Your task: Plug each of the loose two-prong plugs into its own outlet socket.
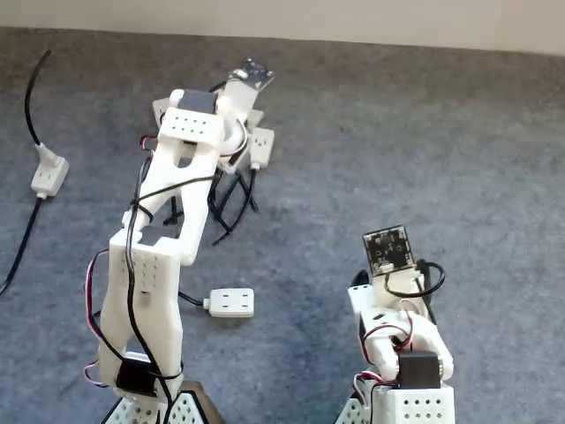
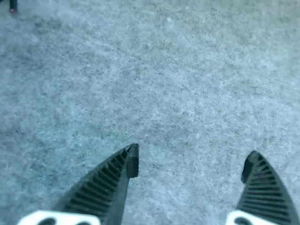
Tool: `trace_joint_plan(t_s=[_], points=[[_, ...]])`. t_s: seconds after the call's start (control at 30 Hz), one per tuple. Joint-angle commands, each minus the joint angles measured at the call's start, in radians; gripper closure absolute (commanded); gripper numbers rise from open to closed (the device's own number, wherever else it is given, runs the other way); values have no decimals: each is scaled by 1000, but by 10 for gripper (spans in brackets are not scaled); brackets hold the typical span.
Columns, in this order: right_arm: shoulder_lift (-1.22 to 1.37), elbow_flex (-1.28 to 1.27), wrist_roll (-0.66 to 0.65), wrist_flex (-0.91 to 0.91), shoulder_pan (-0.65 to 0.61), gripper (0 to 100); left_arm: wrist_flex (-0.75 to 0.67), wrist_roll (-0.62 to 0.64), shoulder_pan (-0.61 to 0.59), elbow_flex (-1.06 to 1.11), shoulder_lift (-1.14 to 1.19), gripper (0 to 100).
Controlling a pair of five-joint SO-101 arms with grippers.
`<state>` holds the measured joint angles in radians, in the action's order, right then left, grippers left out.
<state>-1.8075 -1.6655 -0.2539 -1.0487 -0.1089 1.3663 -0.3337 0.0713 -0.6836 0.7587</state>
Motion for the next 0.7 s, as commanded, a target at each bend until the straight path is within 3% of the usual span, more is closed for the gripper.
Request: trace_joint_plan(t_s=[0.0, 0.53, 0.67], points=[[-25, -114, -8, 5, -12, 666, -60, -6, -22, -2, 21, 838], [-25, -114, -12, 5, -12, 666, -103, -6, -24, -2, 196, 845], [-25, -114, -12, 5, -12, 666, -97, -54, -24, -2, 219, 979]])
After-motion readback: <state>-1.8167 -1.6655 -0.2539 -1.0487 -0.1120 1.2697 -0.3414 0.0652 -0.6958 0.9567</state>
